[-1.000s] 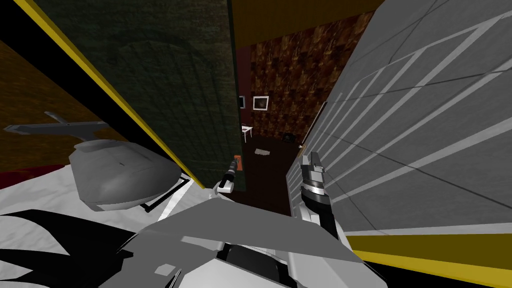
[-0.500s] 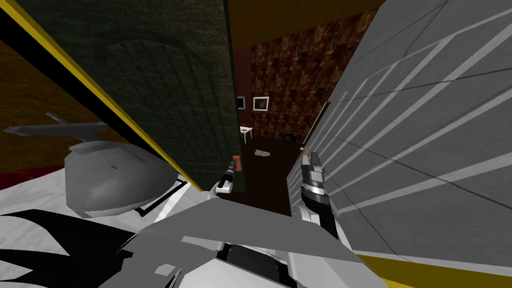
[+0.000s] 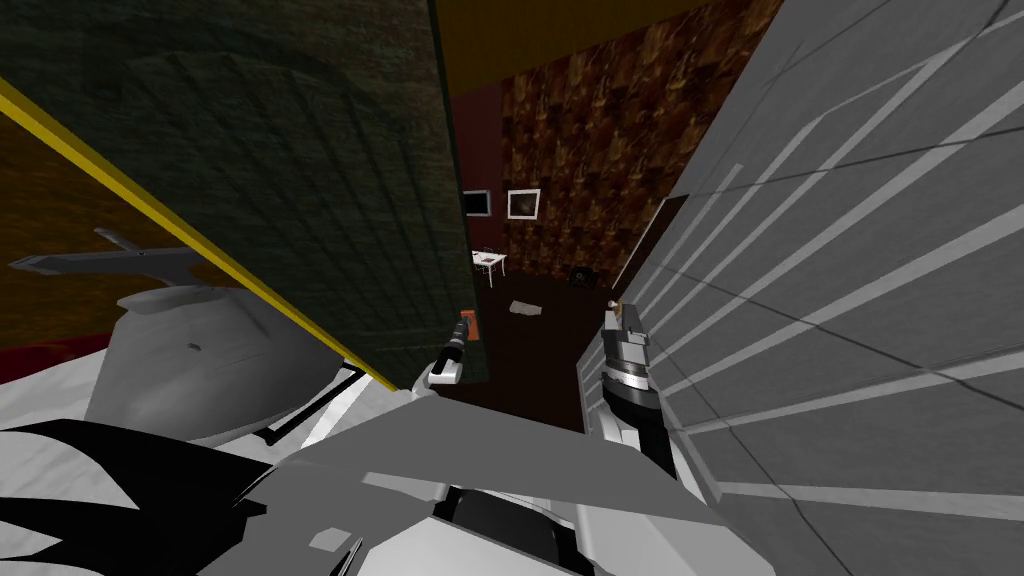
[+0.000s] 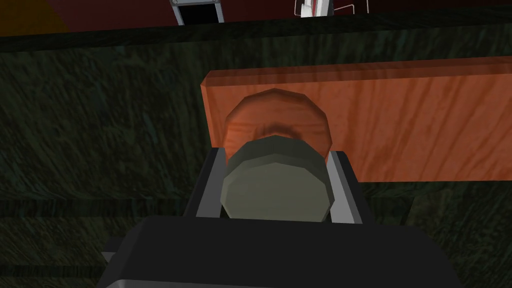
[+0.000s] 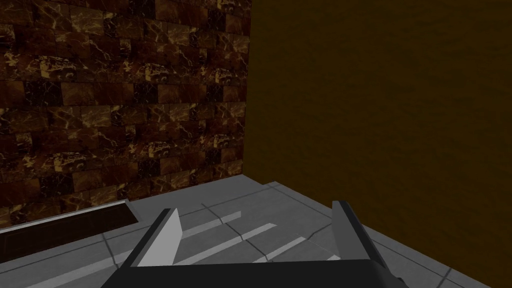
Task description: Push the door open
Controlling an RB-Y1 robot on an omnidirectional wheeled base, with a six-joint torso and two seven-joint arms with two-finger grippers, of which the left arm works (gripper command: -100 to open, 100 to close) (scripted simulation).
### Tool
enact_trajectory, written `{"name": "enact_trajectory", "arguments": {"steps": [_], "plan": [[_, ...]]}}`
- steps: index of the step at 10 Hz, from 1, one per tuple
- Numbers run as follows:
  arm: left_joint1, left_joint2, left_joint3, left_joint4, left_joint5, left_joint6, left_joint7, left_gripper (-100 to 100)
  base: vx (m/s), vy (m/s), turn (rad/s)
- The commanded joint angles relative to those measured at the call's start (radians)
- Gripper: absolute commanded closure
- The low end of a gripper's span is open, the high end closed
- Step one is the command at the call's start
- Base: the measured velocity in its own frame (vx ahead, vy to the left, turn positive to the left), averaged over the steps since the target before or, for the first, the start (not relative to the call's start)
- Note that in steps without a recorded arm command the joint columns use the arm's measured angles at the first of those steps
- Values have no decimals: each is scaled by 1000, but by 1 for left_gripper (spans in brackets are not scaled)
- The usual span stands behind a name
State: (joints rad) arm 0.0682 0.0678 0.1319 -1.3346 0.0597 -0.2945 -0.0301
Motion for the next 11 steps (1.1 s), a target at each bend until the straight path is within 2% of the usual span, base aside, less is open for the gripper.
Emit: {"name": "enact_trajectory", "arguments": {"steps": [1, 6, 10, 11], "plan": [[-4, 7, 31, -5, 3, 4, -6, 100, 159, -48, 63], [-12, 9, 88, 0, 13, 7, -15, 100, 161, -53, 72], [-20, 2, 147, 6, 22, 11, -25, 100, 167, -52, 93], [-15, -5, 130, -1, 20, 18, -26, -100, -86, -100, 50]]}}
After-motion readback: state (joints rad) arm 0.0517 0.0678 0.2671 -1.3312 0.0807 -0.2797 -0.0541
